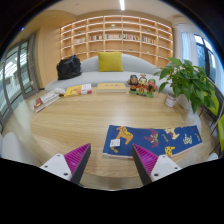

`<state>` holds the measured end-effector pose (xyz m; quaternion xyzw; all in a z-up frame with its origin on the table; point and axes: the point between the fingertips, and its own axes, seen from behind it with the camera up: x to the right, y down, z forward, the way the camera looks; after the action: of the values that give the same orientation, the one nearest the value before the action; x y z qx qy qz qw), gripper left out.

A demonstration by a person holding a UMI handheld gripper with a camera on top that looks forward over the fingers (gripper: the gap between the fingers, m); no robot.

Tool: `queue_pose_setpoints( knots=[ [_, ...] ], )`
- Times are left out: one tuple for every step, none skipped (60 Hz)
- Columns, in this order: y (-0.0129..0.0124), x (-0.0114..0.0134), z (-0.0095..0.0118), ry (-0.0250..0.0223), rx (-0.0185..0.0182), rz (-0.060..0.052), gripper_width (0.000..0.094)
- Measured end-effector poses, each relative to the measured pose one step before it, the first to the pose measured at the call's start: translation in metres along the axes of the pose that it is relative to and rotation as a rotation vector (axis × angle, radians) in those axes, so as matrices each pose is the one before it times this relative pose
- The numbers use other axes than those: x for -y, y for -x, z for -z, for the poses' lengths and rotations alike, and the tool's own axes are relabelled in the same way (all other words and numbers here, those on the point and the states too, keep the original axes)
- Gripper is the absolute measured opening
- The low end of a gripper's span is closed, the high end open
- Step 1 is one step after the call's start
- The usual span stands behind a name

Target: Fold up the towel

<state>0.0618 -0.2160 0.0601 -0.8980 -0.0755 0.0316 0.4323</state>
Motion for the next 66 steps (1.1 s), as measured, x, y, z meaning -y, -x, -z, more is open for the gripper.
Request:
queue_pose_setpoints(
  knots=[
    [-0.0004, 0.0008, -0.00815, -0.00072, -0.00551, -0.0018, 0.0852],
    [-0.0006, 0.00078, -0.00795, -0.00029, -0.00616, -0.002, 0.0851],
    [-0.00072, 0.00043, -0.00799, 0.00087, -0.00615, -0.0013, 0.0852],
    [-0.00127, 0.00028, -0.00754, 0.00443, -0.00537, 0.0, 0.0851],
    [0.00051, -0.00027, -0.00761, 0.00442, -0.00506, -0.0005, 0.0853],
    [0.00015, -0.00035, -0.00735, 0.00394, -0.00416, -0.002, 0.0851],
    [0.00026, -0.00028, -0.00713, 0.00342, -0.00368, -0.0032, 0.0852],
    [0.0004, -0.00006, -0.00691, 0.00303, -0.00302, -0.0038, 0.0853],
    [0.00048, -0.00017, -0.00657, 0.00329, -0.00198, -0.0034, 0.0853],
    [0.00056, -0.00044, -0.00633, 0.00398, -0.0014, -0.0021, 0.0852],
    [0.00034, -0.00057, -0.00615, 0.00447, -0.00148, -0.0017, 0.0852],
    [0.00004, -0.00048, -0.00558, 0.00387, -0.00323, -0.0009, 0.0853],
    [-0.00069, -0.00035, -0.0054, 0.00294, -0.00544, 0.0013, 0.0852],
    [-0.00139, -0.00085, -0.0046, 0.00372, -0.00477, 0.0012, 0.0852],
    [-0.00079, -0.00055, -0.00479, 0.00355, -0.00524, 0.0016, 0.085],
    [-0.00084, -0.00066, -0.00425, 0.0036, -0.00534, 0.0017, 0.085],
    [-0.00094, -0.00086, -0.00421, 0.00391, -0.00464, 0.0021, 0.0851],
    [-0.00078, -0.00104, -0.00392, 0.00439, -0.00342, 0.002, 0.0844],
    [0.00041, -0.00064, -0.00214, 0.00134, 0.00136, 0.0004, 0.083],
    [0.00049, 0.00384, -0.00093, -0.0149, 0.00461, -0.0069, 0.081],
    [-0.00125, 0.0026, -0.00126, -0.01129, -0.00227, -0.0039, 0.0778],
    [-0.00256, -0.00096, -0.00113, 0.00296, -0.00829, 0.0018, 0.0727],
    [-0.00061, -0.00012, -0.00044, 0.00212, -0.00246, 0.0036, 0.068],
    [0.0008, 0.0009, -0.00041, -0.00449, 0.00418, 0.0003, 0.0642],
    [-0.00049, 0.0004, -0.00105, 0.0017, 0.0029, 0.0007, 0.06],
    [-0.00014, -0.00013, -0.00024, 0.00035, 0.00078, 0.003, 0.0547],
    [0.00037, 0.00035, 0.00001, -0.00189, 0.00284, 0.0053, 0.0491],
    [0.00071, 0.00024, 0.00019, -0.00133, 0.00425, 0.0073, 0.0438],
    [0.00083, 0.00034, 0.00019, -0.00169, 0.00412, 0.0076, 0.0372],
    [0.00071, 0.00007, -0.00038, -0.00196, 0.0029, 0.0077, 0.0307],
    [0.00055, 0.0, -0.00031, -0.00148, 0.00209, 0.0086, 0.0233],
    [-0.00022, 0.00026, -0.00014, -0.00235, -0.00198, 0.0089, 0.0146],
    [-0.00248, -0.00002, 0.00073, -0.00675, -0.00896, 0.005, 0.0043],
    [-0.00166, 0.00159, -0.00067, -0.00626, -0.00971, 0.0018, 0.0033],
    [0.00037, -0.00129, -0.00262, 0.0035, 0.0028, -0.0045, 0.0033],
    [-0.00019, -0.00016, -0.00017, 0.00212, -0.00259, 0.0066, 0.0032],
    [-0.00011, 0.00039, -0.00023, -0.00063, -0.00226, 0.0129, 0.0031],
    [0.00001, -0.00056, 0.00002, 0.00512, -0.00218, 0.0131, 0.003],
    [-0.00021, 0.0002, 0.00012, 0.00285, -0.00197, 0.0031, 0.003],
    [0.00045, -0.00021, 0.00005, 0.0043, -0.0004, -0.0074, 0.0029],
    [0.00088, -0.00059, 0.00037, 0.00691, 0.00167, -0.0107, 0.0028],
    [0.00212, -0.00032, 0.00163, 0.00531, 0.00501, -0.0094, 0.0027],
    [0.00292, 0.00065, 0.00208, 0.00648, 0.00575, -0.0086, 0.0027],
    [0.00407, -0.00007, 0.00166, 0.00547, 0.01616, -0.0155, 0.0026],
    [0.00629, -0.00003, 0.00215, 0.00477, 0.02436, -0.0192, 0.0026],
    [0.00785, 0.00032, 0.00292, 0.00335, 0.02911, -0.0202, 0.0026],
    [0.0085, 0.00143, 0.00395, 0.0, 0.03235, -0.0203, 0.0026],
    [0.00904, 0.00216, 0.00528, -0.00487, 0.03192, -0.0207, 0.0027],
    [0.00846, 0.00319, 0.00458, -0.00604, 0.0287, -0.0127, 0.0027],
    [0.00946, 0.00513, 0.00612, -0.00654, 0.02195, -0.0107, 0.0026],
    [0.0064, 0.00359, 0.00609, -0.01032, 0.02415, -0.0024, 0.0026],
    [0.00761, 0.00538, 0.00599, -0.01222, 0.02505, -0.0046, 0.0026],
    [0.00785, 0.00589, 0.00614, -0.01408, 0.02501, -0.0067, 0.0026],
    [0.00841, 0.00653, 0.00616, -0.01431, 0.02613, -0.0085, 0.0027],
    [0.00866, 0.00693, 0.00623, -0.01382, 0.0276, -0.0092, 0.0027],
    [0.00847, 0.00709, 0.00602, -0.01348, 0.02851, -0.0092, 0.0027],
    [0.00788, 0.00727, 0.00617, -0.01304, 0.02742, -0.009, 0.0027],
    [0.00635, 0.00769, 0.00477, -0.01451, 0.02956, -0.0111, 0.0028],
    [0.00532, 0.0077, 0.00549, -0.01255, 0.02225, -0.0087, 0.0028],
    [0.00854, 0.00869, 0.00766, -0.01224, 0.01521, -0.0097, 0.0028],
    [0.00059, 0.008, 0.00441, -0.01365, 0.01507, -0.0047, 0.0028],
    [0.00299, 0.00827, 0.00503, -0.01054, 0.00598, -0.0048, 0.0029],
    [-0.00065, 0.00712, 0.00454, -0.01261, 0.00807, -0.0023, 0.0029],
    [-0.00212, 0.00666, 0.00474, -0.01083, 0.00495, -0.0005, 0.0029],
    [-0.00357, 0.00616, 0.00397, -0.01015, 0.00139, 0.0008, 0.0029],
    [-0.00515, 0.00538, 0.00343, -0.00848, -0.00223, 0.0011, 0.003]
  ],
)
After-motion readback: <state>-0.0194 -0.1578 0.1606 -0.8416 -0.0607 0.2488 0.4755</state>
